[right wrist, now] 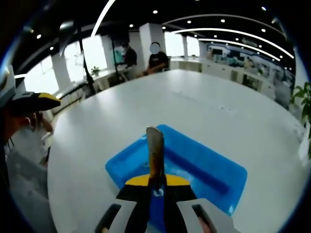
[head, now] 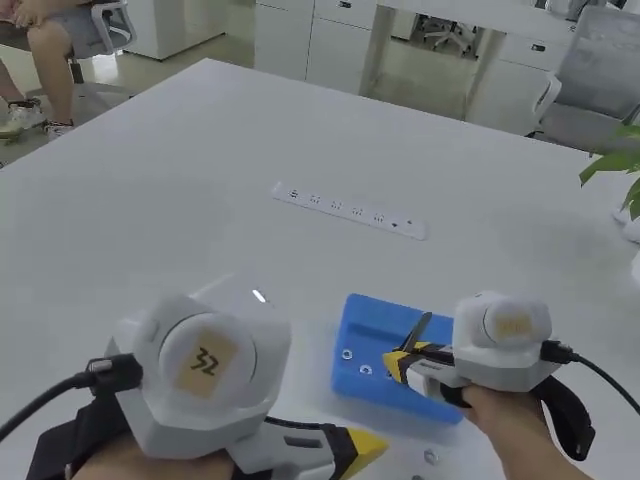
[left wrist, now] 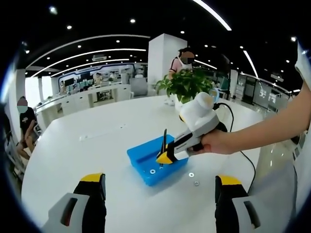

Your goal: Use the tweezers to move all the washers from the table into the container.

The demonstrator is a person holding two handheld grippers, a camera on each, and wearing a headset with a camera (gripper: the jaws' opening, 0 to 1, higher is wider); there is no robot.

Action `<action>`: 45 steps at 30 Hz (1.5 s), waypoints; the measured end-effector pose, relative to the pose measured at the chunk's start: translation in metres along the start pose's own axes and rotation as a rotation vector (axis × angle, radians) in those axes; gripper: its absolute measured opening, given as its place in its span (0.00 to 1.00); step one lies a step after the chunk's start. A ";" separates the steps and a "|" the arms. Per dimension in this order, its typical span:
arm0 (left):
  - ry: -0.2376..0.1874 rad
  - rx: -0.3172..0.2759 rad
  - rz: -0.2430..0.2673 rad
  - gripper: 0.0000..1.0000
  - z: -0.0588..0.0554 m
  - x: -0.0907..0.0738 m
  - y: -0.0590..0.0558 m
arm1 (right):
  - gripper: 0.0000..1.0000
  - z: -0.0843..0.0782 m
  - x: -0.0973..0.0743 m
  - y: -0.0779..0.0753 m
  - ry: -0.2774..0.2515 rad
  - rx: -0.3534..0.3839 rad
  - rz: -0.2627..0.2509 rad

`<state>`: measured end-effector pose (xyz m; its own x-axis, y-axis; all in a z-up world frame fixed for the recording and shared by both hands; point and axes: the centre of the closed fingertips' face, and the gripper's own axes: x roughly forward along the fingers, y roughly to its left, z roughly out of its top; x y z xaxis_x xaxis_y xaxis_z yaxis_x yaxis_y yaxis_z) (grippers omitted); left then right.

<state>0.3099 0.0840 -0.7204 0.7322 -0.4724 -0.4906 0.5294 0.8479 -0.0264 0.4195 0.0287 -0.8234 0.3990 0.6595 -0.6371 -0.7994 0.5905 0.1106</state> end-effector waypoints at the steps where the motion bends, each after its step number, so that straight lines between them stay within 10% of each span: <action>1: -0.003 0.002 -0.001 0.95 0.002 0.000 0.000 | 0.05 0.000 0.000 0.000 0.000 -0.001 0.000; 9: -0.051 0.012 -0.040 0.86 0.031 0.006 0.000 | 0.05 0.010 -0.020 0.004 -0.039 -0.043 -0.015; 20: -0.085 0.130 -0.182 0.44 0.073 0.039 -0.031 | 0.05 0.017 -0.054 0.031 -0.060 -0.196 -0.025; 35: 0.032 0.292 -0.357 0.01 0.048 0.055 -0.072 | 0.06 -0.020 -0.066 0.054 -0.030 -0.166 -0.007; 45: 0.080 0.311 -0.409 0.02 0.038 0.063 -0.091 | 0.06 -0.036 -0.071 0.055 -0.011 -0.178 -0.016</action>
<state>0.3238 -0.0323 -0.7153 0.4104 -0.7198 -0.5599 0.8766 0.4806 0.0247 0.3310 -0.0032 -0.7996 0.4163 0.6560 -0.6295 -0.8593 0.5102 -0.0367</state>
